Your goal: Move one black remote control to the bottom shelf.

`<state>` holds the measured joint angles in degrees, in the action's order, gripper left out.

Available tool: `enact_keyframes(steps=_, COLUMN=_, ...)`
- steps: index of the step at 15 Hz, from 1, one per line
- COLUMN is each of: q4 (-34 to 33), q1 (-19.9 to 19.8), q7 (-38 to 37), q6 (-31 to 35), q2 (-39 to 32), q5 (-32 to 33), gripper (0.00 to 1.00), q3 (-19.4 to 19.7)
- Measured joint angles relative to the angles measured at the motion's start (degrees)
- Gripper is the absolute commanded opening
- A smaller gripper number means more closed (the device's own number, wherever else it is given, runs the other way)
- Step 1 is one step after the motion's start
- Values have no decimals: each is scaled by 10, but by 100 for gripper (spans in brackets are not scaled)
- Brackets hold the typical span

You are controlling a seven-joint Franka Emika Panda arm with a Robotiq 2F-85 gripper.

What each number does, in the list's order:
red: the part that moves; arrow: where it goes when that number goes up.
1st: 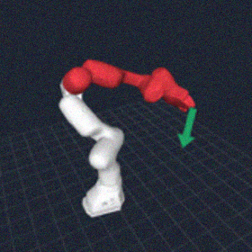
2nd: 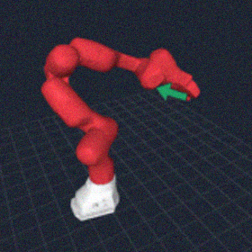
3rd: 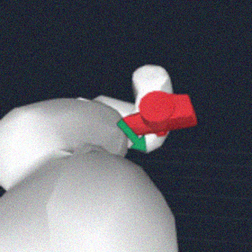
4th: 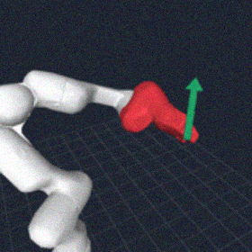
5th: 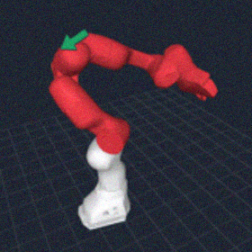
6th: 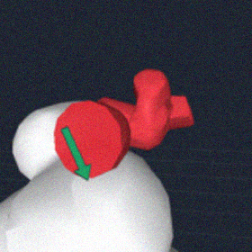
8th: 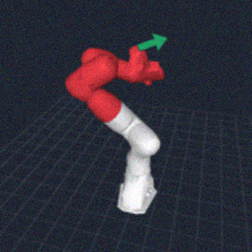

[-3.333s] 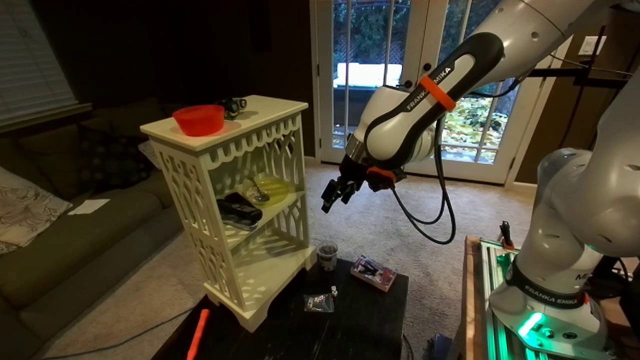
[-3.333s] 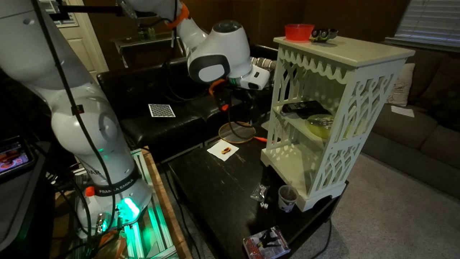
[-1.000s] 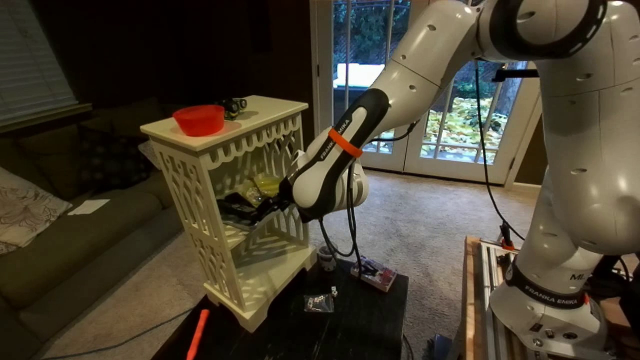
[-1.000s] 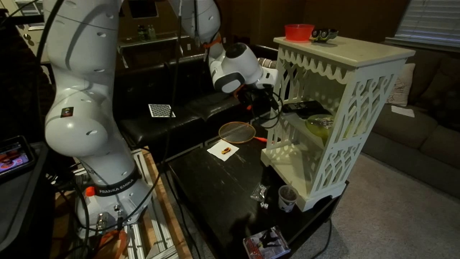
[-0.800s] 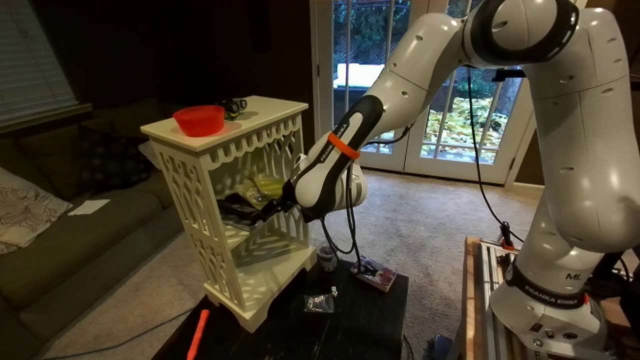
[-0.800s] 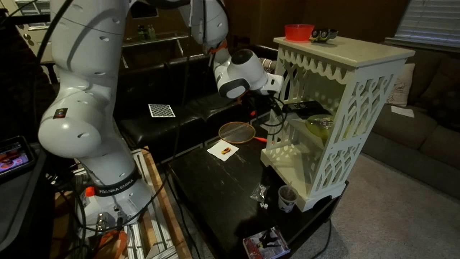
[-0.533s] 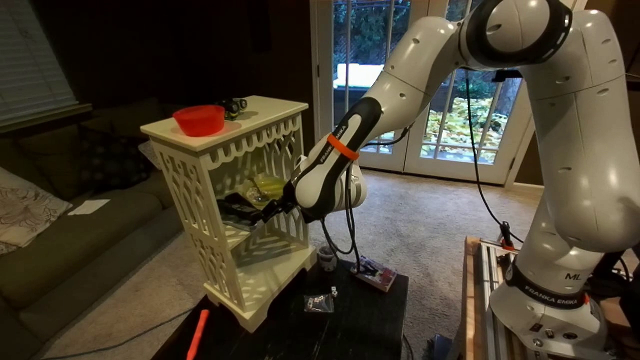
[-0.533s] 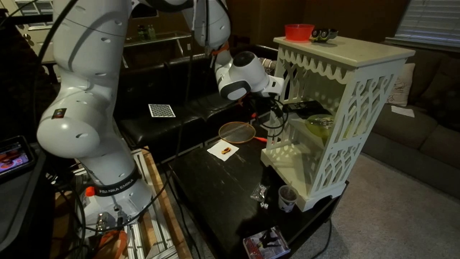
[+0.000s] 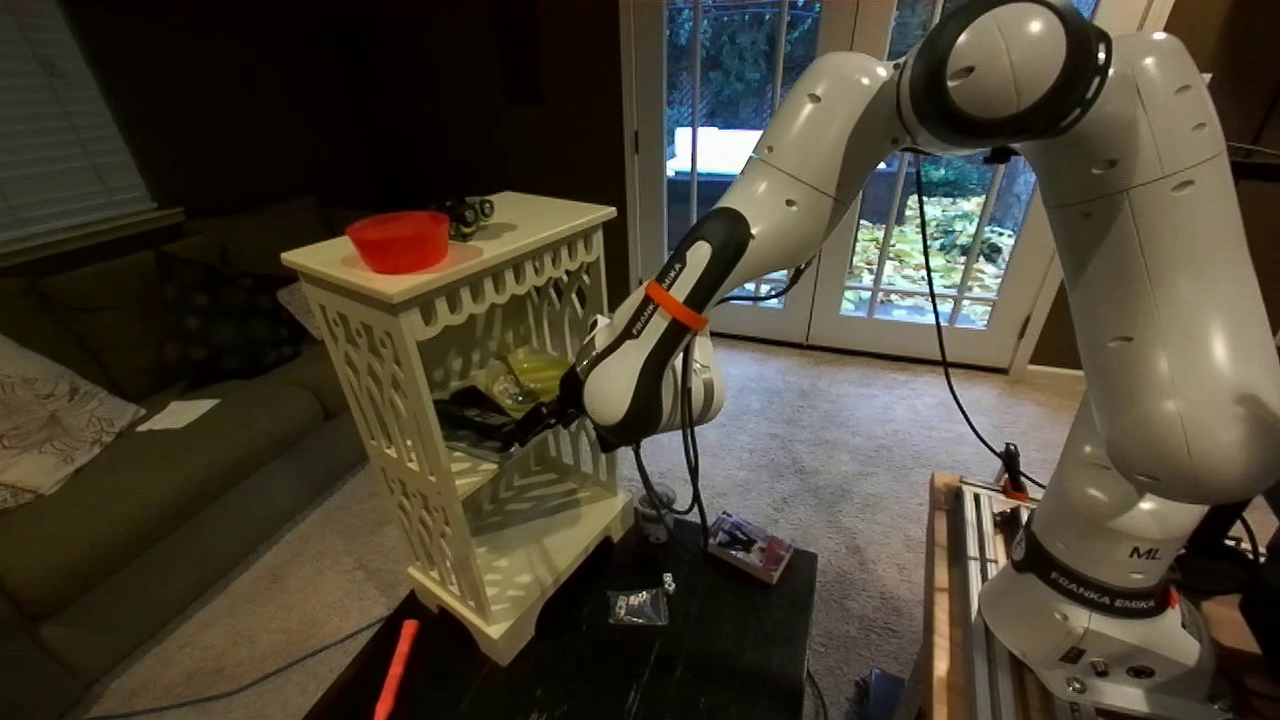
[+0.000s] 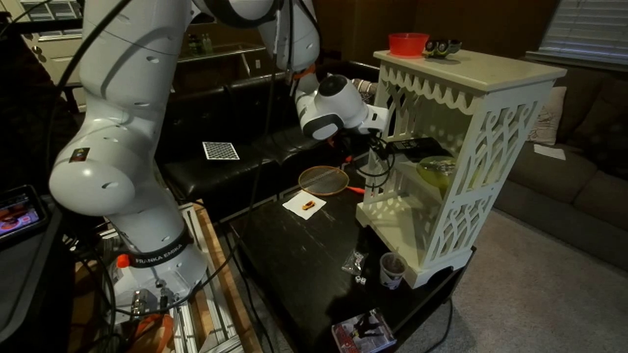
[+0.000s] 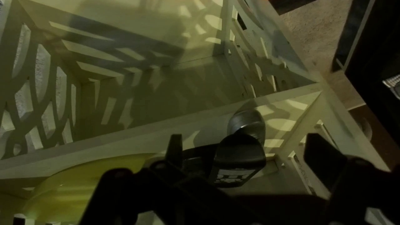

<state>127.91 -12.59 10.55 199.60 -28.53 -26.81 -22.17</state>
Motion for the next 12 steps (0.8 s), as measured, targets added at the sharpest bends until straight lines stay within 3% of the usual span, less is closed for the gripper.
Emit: enact_keyframes(steps=12, q4=-69, q1=-23, q7=25, q6=32, q2=-52, q5=94, gripper=100, q3=5)
